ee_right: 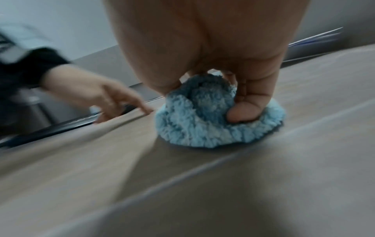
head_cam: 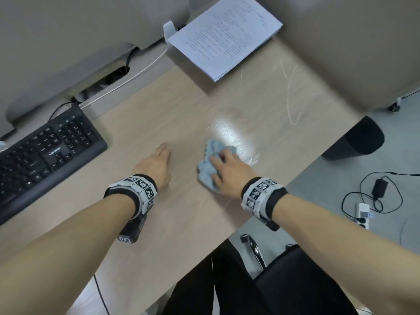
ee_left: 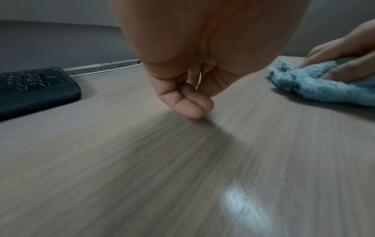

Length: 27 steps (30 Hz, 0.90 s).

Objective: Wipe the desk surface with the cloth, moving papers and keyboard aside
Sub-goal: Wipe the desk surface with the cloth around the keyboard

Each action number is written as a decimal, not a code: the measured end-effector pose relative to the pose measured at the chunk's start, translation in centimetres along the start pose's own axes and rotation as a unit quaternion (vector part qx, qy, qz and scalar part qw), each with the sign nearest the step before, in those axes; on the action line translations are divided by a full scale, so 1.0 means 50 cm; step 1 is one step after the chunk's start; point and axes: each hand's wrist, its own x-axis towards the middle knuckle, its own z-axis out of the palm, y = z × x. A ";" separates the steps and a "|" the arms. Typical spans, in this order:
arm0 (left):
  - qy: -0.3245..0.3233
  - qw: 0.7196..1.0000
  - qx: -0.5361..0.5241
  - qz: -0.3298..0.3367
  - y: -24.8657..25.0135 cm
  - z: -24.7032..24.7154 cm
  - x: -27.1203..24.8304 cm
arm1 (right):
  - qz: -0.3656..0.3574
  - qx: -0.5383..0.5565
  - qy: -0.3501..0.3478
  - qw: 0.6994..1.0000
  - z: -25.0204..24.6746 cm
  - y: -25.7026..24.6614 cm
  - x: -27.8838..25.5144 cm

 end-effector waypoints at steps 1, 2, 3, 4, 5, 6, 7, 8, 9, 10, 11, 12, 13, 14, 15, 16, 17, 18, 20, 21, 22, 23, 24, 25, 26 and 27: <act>-0.001 1.000 0.000 -0.002 0.000 0.000 0.000 | 0.034 0.003 0.008 0.999 -0.015 0.032 0.014; -0.002 1.000 -0.001 -0.006 0.001 0.001 -0.001 | 0.075 0.001 0.013 0.997 -0.033 0.055 0.030; -0.002 1.000 -0.003 -0.010 0.001 0.003 -0.002 | 0.111 -0.001 0.020 0.994 -0.049 0.066 0.047; -0.002 1.000 -0.005 -0.012 0.002 0.005 -0.003 | 0.130 -0.004 0.029 0.991 -0.060 0.065 0.061; -0.003 1.000 -0.007 -0.013 0.002 0.006 -0.003 | 0.128 -0.009 0.033 0.991 -0.064 0.052 0.070; -0.004 1.000 -0.008 -0.014 0.003 0.007 -0.004 | 0.109 -0.011 0.029 0.994 -0.060 0.029 0.071; -0.007 1.000 -0.009 -0.014 0.005 0.005 -0.005 | 0.073 -0.012 0.017 0.997 -0.047 0.003 0.063; -0.011 1.000 -0.008 -0.013 0.006 0.002 -0.005 | 0.033 -0.011 0.001 0.999 -0.025 -0.025 0.046; -0.017 1.000 -0.004 -0.010 0.007 -0.003 -0.007 | 0.002 -0.007 -0.017 1.000 0.001 -0.050 0.022; -0.023 1.000 0.001 -0.005 0.008 -0.009 -0.009 | -0.016 0.000 -0.031 0.999 0.022 -0.068 -0.005; -0.026 1.000 0.008 0.003 0.009 -0.014 -0.013 | -0.018 0.008 -0.035 0.999 0.038 -0.071 -0.026; -0.026 1.000 0.011 0.011 0.010 -0.017 -0.018 | -0.008 0.020 -0.027 0.999 0.045 -0.062 -0.043; -0.026 0.999 0.012 0.018 0.011 -0.016 -0.029 | 0.018 0.040 -0.022 0.999 0.045 -0.051 -0.060; -0.023 0.999 0.012 0.026 0.011 -0.013 -0.042 | 0.057 0.064 -0.016 0.996 0.041 -0.034 -0.074; -0.018 0.999 0.010 0.033 0.012 -0.010 -0.052 | 0.097 0.080 -0.008 0.992 0.031 -0.010 -0.081; -0.017 0.999 0.010 0.042 0.013 -0.005 -0.062 | 0.133 0.090 0.006 0.987 0.022 0.015 -0.086; -0.019 0.998 0.011 0.054 0.013 0.000 -0.074 | 0.172 0.102 0.023 0.980 0.015 0.036 -0.092; -0.022 0.997 0.015 0.066 0.014 0.006 -0.084 | 0.207 0.114 0.043 0.971 0.010 0.051 -0.097; -0.028 0.996 0.024 0.079 0.013 0.018 -0.098 | 0.250 0.129 0.072 0.957 0.012 0.052 -0.098; -0.032 0.996 0.028 0.081 0.009 0.025 -0.104 | 0.256 0.131 0.075 0.955 0.019 0.034 -0.099; -0.033 0.996 0.031 0.082 0.005 0.030 -0.107 | 0.250 0.131 0.073 0.957 0.030 0.008 -0.099; -0.033 0.995 0.036 0.085 0.000 0.035 -0.110 | 0.232 0.127 0.067 0.962 0.045 -0.024 -0.100; -0.031 0.995 0.039 0.089 -0.004 0.040 -0.113 | 0.206 0.121 0.058 0.969 0.065 -0.063 -0.103; -0.028 0.994 0.040 0.094 -0.006 0.044 -0.116 | 0.176 0.113 0.043 0.977 0.088 -0.105 -0.110; -0.027 0.994 0.042 0.098 -0.010 0.051 -0.119 | 0.146 0.104 0.022 0.984 0.115 -0.150 -0.120; -0.029 0.993 0.047 0.102 -0.011 0.056 -0.124 | 0.115 0.093 -0.003 0.989 0.140 -0.194 -0.133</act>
